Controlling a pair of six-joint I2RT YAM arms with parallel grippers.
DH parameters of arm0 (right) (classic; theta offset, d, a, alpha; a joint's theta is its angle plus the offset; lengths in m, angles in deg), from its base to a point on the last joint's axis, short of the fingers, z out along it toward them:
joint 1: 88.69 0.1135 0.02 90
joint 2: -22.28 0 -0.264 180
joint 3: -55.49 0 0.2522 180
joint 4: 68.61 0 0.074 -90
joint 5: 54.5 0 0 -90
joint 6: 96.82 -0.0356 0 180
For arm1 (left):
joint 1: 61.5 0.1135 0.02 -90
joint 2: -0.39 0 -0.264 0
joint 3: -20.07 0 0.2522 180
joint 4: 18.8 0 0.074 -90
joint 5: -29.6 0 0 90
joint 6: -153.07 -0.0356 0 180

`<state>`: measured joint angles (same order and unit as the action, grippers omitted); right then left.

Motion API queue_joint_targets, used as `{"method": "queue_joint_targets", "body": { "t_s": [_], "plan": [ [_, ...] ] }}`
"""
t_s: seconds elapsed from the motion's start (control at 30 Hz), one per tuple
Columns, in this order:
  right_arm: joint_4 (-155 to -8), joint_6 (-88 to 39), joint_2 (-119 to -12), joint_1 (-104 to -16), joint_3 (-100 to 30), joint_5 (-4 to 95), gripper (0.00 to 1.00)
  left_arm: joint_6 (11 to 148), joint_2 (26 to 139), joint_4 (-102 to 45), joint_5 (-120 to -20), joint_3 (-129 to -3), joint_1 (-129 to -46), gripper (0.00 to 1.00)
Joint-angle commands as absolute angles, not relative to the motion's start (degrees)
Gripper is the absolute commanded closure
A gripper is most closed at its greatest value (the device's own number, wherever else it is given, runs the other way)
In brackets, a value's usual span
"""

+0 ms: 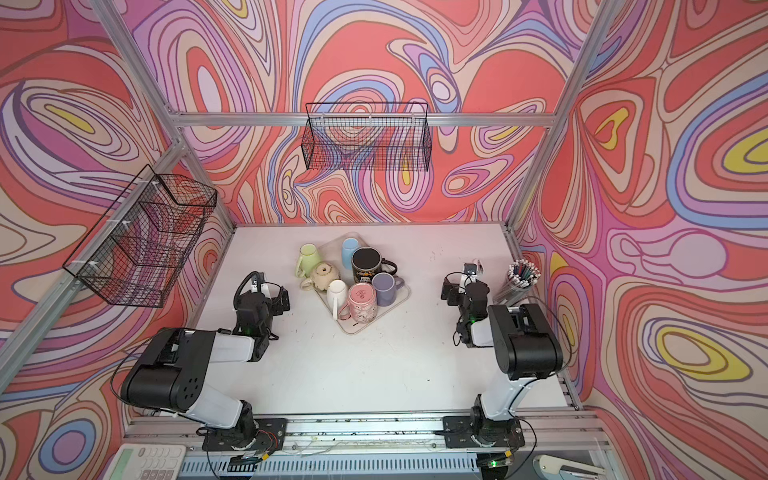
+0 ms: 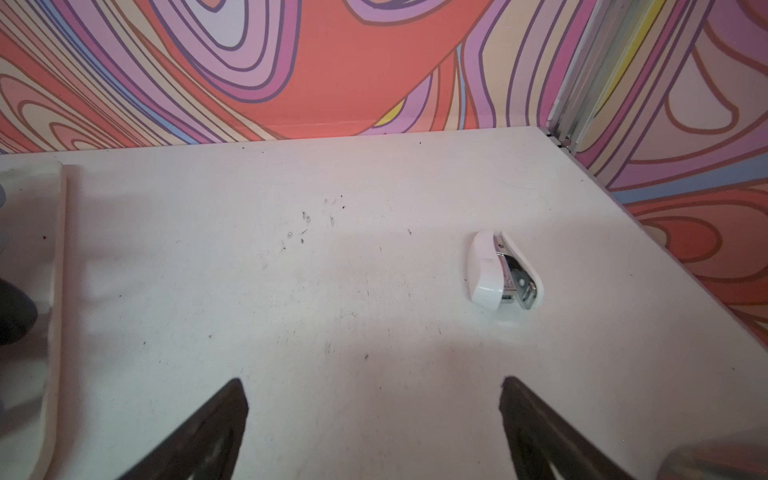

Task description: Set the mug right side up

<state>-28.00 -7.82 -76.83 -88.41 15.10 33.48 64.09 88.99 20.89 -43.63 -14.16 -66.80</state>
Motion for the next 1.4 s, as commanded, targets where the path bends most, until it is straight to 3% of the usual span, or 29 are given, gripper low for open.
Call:
{"method": "queue_joint_targets", "body": {
  "t_s": [0.0, 1.03, 1.37],
  "plan": [
    [-28.14, -7.81, -76.25, -88.70, 14.61, 33.68, 0.02, 63.11, 89.47, 22.72, -43.29, -13.81, -66.86, 0.00],
    [-28.40, -8.05, -76.25, -88.77, 14.56, 33.75, 0.02, 63.24, 89.54, 22.31, -43.52, -14.01, -66.79, 0.00],
    [-28.27, -7.98, -76.25, -88.72, 14.58, 33.66, 0.02, 64.70, 88.82, 19.00, -49.20, -15.07, -64.14, 0.00]
  ]
}}
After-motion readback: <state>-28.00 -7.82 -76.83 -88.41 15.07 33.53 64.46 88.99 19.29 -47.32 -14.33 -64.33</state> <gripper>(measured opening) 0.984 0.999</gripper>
